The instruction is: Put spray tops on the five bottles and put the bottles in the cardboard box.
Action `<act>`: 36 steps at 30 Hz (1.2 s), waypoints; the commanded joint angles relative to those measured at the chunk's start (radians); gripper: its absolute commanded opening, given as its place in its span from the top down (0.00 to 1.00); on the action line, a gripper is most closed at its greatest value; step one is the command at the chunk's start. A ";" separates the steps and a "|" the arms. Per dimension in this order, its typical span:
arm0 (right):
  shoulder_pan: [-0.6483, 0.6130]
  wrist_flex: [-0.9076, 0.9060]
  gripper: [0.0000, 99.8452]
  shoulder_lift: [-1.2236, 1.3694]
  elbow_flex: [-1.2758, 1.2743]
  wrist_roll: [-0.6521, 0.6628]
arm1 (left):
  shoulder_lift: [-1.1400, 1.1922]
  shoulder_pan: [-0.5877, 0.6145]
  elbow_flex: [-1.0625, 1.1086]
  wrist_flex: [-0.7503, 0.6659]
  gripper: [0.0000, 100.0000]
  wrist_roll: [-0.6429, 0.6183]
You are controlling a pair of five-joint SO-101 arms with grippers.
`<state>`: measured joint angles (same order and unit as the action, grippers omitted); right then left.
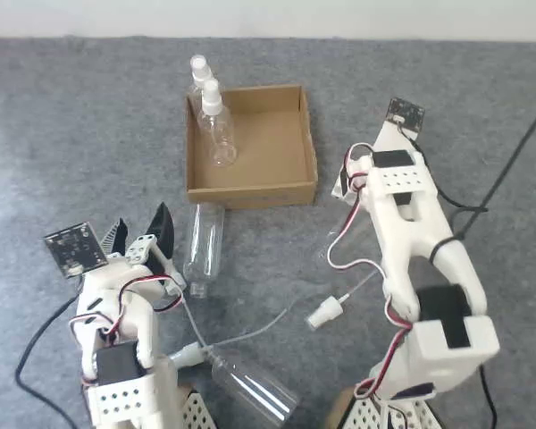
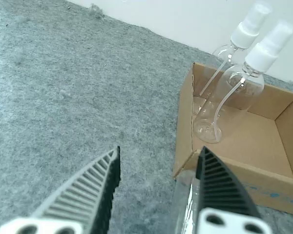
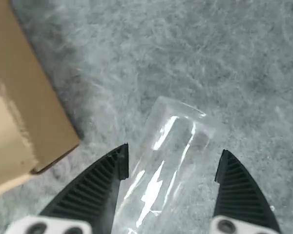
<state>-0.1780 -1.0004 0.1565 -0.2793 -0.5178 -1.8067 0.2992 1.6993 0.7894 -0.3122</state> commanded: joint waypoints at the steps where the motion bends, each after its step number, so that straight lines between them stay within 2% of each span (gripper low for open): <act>1: 0.015 0.012 0.76 0.004 0.064 -0.012 | 0.015 0.003 -0.013 0.006 0.76 0.009; 4: 0.022 0.012 0.78 0.012 0.061 -0.026 | 0.015 0.003 -0.013 0.006 0.76 0.009; 8: 0.053 0.013 0.91 0.013 0.064 -0.032 | 0.015 0.003 -0.013 0.006 0.76 0.009; 11: 0.068 0.012 0.97 0.001 0.064 -0.031 | 0.015 0.003 -0.013 0.006 0.76 0.009; 16: 0.094 0.004 0.97 -0.030 0.057 -0.032 | 0.015 0.003 -0.013 0.006 0.76 0.009; 25: 0.114 -0.194 0.97 -0.122 0.058 -0.032 | 0.015 0.003 -0.013 0.006 0.76 0.009; 29: 0.145 -0.220 0.97 -0.134 0.058 -0.037 | 0.015 0.003 -0.013 0.006 0.76 0.009; 36: 0.229 -0.223 0.97 -0.139 0.058 -0.199 | 0.015 0.003 -0.013 0.006 0.76 0.009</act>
<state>0.0169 -1.2152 0.0936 -0.2777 -0.6682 -1.8067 0.2992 1.6993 0.7894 -0.3122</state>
